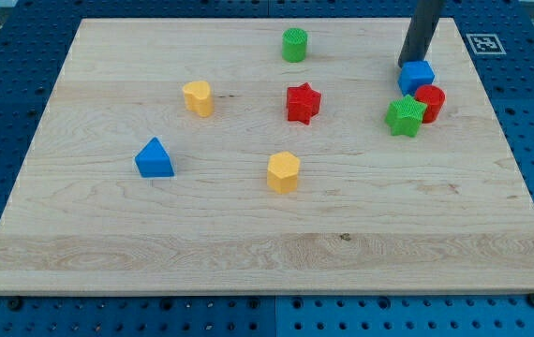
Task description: Move arm towards down
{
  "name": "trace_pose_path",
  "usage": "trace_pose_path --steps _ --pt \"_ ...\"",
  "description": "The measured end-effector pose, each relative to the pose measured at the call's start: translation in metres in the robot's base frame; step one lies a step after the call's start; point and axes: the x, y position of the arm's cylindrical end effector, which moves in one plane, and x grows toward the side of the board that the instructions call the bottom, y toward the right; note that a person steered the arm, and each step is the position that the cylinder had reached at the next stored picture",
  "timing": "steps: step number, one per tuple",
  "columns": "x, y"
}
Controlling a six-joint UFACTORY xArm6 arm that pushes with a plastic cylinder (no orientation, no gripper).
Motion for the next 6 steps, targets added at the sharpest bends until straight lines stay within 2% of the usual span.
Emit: trace_pose_path --steps 5,6 --pt "0.01 0.0" --pt "-0.001 0.008"
